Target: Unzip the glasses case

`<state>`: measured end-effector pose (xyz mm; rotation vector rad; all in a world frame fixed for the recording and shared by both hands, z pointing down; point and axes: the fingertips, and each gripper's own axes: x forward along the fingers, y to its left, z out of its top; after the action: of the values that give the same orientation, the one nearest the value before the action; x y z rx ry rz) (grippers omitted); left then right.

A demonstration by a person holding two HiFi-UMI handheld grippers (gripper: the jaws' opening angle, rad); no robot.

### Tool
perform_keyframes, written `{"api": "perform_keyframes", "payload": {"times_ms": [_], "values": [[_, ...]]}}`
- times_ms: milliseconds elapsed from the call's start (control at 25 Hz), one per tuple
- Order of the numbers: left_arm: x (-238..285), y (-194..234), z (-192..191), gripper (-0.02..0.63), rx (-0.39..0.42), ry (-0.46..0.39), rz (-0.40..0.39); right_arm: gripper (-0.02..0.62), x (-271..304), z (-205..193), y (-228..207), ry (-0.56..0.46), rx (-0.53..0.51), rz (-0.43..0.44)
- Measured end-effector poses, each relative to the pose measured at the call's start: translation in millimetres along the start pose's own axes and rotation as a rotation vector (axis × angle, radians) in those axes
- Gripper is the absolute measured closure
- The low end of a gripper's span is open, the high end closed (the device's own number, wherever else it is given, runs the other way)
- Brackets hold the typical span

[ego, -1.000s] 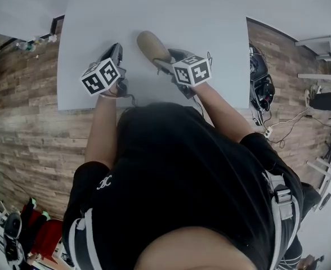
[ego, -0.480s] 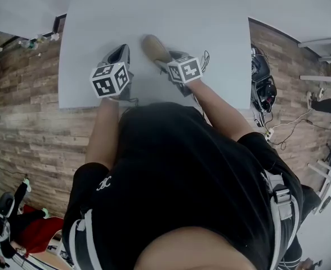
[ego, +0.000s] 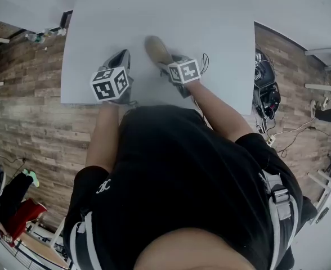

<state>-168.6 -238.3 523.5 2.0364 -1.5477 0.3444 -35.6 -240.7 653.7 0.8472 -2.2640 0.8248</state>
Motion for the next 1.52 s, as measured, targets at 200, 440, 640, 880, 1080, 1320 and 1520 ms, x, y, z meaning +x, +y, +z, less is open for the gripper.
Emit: {"api": "perform_keyframes", "payload": {"times_ms": [200,440,640,880,1080,1320,1520], "values": [[-5.0,-3.4,-13.1,0.603,-0.007,0.027,0.035,0.311,-3.7,7.7,-4.8,-0.099,-0.080,-0.014],[-10.3,-15.4,-25.3,0.603,-0.022,0.038,0.075,0.310,-19.0,9.3,-10.2,-0.131,-0.074,0.019],[-7.8,-38.8,-29.3,0.603,-0.014,0.039,0.089,0.310,-38.5,18.3,-15.3,-0.203,-0.096,0.029],[-4.9,-66.2,-27.3,0.603,-0.014,-0.003,0.107,0.396,-80.4,36.0,-16.4,-0.311,-0.162,0.021],[-0.1,-82.7,-28.0,0.603,-0.012,-0.013,0.085,0.568,-123.8,64.0,-8.2,-0.436,-0.225,-0.016],[5.6,-99.7,-22.9,0.603,0.014,-0.017,0.019,0.580,-156.3,75.6,5.1,-0.486,-0.227,-0.001],[-12.0,-117.1,-19.0,0.603,0.045,-0.056,-0.030,0.580,-182.0,54.8,13.0,-0.503,-0.217,-0.050]]}}
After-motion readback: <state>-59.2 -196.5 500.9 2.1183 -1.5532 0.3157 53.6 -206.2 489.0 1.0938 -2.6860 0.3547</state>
